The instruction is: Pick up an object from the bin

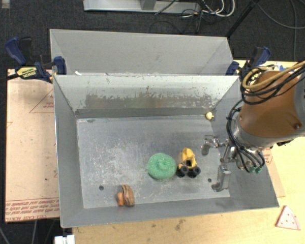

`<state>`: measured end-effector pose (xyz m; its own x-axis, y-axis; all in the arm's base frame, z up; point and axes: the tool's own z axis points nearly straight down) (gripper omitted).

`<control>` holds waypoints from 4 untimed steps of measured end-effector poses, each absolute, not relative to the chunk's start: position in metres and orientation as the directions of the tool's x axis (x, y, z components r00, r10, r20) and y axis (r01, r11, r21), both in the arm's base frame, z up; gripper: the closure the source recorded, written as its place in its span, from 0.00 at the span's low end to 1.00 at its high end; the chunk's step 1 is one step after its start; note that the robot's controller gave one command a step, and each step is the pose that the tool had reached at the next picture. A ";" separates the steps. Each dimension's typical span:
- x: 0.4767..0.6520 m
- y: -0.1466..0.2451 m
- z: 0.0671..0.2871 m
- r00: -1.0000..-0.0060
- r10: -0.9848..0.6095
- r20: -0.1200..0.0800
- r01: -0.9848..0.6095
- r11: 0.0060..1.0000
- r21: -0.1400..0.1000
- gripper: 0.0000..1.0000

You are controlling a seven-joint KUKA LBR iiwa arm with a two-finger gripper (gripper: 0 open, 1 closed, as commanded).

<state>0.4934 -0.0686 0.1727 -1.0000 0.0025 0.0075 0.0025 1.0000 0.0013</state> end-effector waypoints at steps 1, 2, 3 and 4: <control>0.495 -0.068 0.177 -1.000 0.000 -0.001 0.000 1.000 0.000 0.00; 0.504 -0.049 0.126 -1.000 -0.026 -0.008 -0.026 1.000 -0.001 0.00; 0.495 -0.034 0.087 -0.998 0.053 -0.015 0.053 0.999 0.002 0.00; 0.536 -0.028 0.070 -0.999 0.041 -0.003 0.041 0.999 0.001 1.00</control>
Offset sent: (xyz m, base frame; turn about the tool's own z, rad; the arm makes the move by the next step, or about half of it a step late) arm 0.0123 0.0340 -0.0863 -0.0477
